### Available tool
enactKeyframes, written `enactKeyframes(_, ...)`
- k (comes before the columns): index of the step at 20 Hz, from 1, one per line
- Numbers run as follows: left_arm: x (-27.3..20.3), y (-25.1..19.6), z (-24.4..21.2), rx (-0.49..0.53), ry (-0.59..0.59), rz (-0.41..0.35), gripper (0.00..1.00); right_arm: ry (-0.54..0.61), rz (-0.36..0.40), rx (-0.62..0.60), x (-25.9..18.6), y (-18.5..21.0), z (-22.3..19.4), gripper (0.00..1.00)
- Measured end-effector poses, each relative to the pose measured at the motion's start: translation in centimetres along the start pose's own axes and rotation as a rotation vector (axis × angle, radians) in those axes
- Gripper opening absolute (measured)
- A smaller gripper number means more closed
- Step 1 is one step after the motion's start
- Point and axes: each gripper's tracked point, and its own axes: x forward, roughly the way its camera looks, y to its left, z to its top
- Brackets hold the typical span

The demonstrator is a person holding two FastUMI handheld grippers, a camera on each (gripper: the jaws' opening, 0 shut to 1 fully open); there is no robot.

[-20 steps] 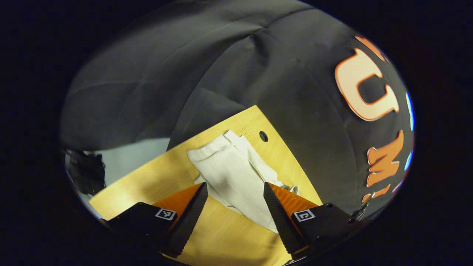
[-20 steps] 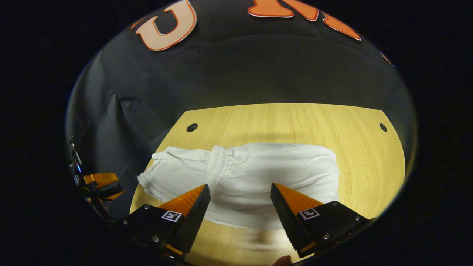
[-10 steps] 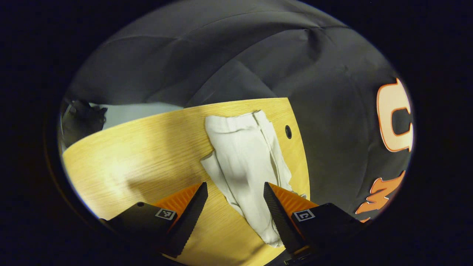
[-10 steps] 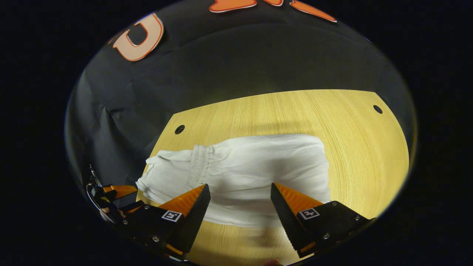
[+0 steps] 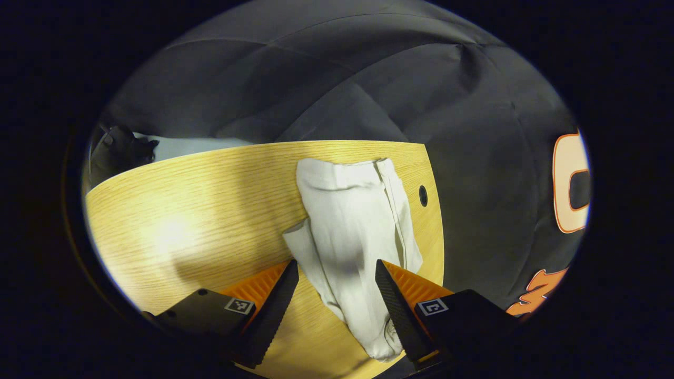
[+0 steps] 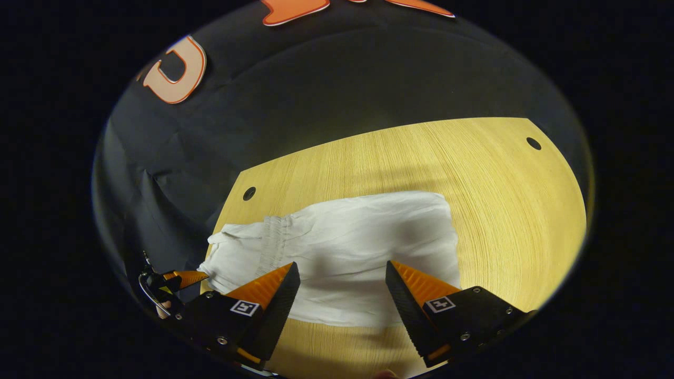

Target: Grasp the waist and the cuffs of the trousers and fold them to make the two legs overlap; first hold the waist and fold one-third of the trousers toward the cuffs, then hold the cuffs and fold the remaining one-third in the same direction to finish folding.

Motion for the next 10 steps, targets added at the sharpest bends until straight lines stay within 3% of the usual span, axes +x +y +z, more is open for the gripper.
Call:
enactKeyframes(2,0.7,-0.7,0.4,0.001,-0.002,-0.007,0.99,0.001,0.003,0.009,-0.1,-0.2,0.0,0.99)
enactKeyframes(5,2.2,-1.6,0.7,0.037,0.019,-0.002,0.93,0.001,0.005,0.019,-0.2,-0.6,0.1,0.99)
enactKeyframes(7,3.4,-1.2,0.6,0.081,0.034,0.048,0.61,0.0,0.005,0.028,-0.4,-1.0,0.2,0.99)
enactKeyframes(10,5.5,-2.1,0.3,0.11,0.037,0.044,0.14,-0.004,-0.003,0.026,-0.9,-1.6,-0.1,0.99)
